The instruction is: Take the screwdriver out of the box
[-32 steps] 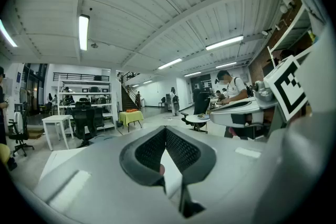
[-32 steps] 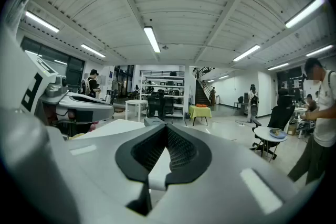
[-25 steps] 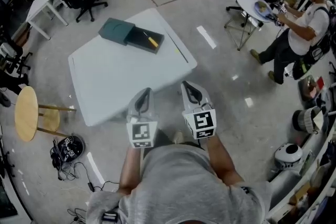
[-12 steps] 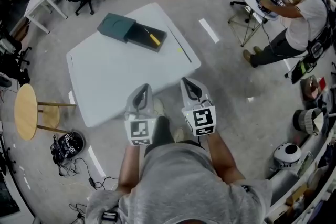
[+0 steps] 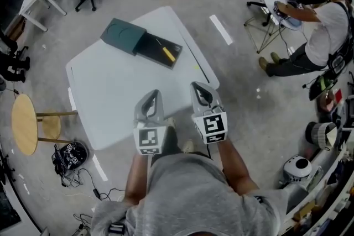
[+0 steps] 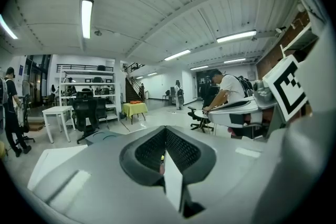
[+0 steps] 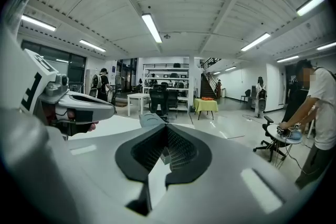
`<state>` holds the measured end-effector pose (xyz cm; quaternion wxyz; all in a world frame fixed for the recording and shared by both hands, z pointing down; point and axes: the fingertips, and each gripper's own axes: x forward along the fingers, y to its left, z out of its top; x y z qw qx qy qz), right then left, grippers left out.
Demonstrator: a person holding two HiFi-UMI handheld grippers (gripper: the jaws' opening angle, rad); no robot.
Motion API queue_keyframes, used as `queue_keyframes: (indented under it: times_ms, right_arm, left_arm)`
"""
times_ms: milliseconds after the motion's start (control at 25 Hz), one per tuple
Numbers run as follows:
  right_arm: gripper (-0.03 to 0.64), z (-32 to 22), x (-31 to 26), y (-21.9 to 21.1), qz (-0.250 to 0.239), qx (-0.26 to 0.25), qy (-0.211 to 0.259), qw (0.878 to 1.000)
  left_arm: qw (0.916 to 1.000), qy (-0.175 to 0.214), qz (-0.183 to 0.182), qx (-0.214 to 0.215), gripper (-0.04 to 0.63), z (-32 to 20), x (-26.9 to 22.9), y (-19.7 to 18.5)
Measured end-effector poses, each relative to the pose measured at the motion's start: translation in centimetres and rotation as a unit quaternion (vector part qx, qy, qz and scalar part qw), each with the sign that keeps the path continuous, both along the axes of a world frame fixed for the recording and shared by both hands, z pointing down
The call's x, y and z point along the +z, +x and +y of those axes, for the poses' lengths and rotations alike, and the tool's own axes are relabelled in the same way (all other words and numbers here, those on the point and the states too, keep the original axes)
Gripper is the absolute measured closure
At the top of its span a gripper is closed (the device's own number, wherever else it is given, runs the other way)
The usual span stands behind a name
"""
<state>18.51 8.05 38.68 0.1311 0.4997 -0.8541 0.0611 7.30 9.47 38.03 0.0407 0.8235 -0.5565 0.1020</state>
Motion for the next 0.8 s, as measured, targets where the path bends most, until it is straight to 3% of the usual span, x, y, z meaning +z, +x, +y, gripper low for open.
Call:
queue_keyframes:
  times_ms: [800]
  right_arm:
    - [0.612, -15.3, 9.0, -5.8, 0.040, -0.015, -0.109, 0.993]
  left_arm:
    - [0.9952, -0.096, 0.012, 0.011, 0.583, -15.0, 7.6, -4.4]
